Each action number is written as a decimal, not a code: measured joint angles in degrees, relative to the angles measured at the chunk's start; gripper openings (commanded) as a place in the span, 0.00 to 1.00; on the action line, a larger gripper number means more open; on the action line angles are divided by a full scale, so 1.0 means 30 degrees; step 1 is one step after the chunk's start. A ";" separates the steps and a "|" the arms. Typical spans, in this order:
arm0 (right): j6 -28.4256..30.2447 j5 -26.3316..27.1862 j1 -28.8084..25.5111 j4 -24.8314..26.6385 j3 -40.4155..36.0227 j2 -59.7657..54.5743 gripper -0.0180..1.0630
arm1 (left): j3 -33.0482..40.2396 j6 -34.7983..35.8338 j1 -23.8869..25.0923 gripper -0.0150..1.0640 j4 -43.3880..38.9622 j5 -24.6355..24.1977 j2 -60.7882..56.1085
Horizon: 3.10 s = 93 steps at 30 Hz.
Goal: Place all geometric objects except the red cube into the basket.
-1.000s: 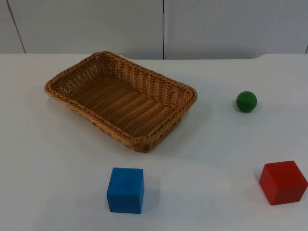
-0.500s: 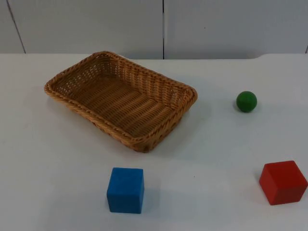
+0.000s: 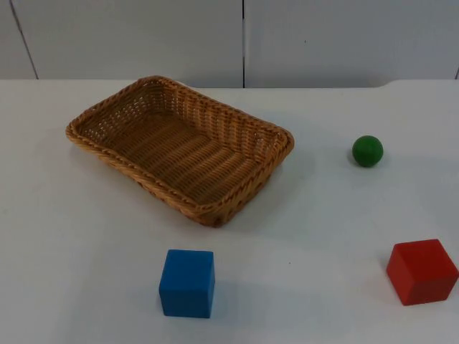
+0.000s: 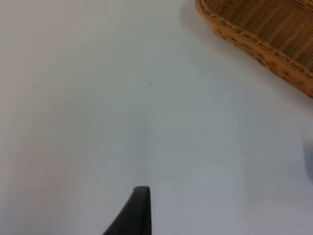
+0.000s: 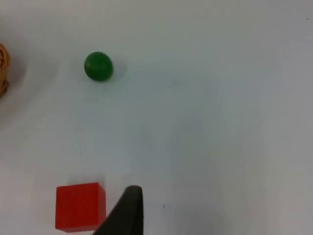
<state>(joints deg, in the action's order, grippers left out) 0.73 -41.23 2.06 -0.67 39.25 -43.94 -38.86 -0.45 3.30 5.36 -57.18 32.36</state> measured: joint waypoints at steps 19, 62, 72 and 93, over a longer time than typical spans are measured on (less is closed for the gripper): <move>0.0000 0.0690 0.0000 0.0115 0.0017 -0.0195 0.99 | -0.0029 -0.4918 -0.2315 0.99 0.6115 0.1182 0.9506; 0.0035 0.0855 0.0000 0.0370 0.0017 -0.0211 0.99 | -0.6503 1.1228 -1.3011 0.99 -0.1425 0.8458 2.7122; 0.0035 0.0932 0.0000 0.0370 0.0017 -0.0211 0.99 | -0.6512 1.0931 -1.3011 0.88 -0.1266 0.8753 2.7515; -0.0037 0.1059 0.0000 0.0009 0.0017 -0.0211 0.99 | -0.6545 0.5933 -1.3011 0.01 -0.0739 0.5996 2.5488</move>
<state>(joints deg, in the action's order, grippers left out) 0.62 -38.06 2.06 -0.64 39.30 -44.57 -58.50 17.34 -35.74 3.14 -39.19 108.83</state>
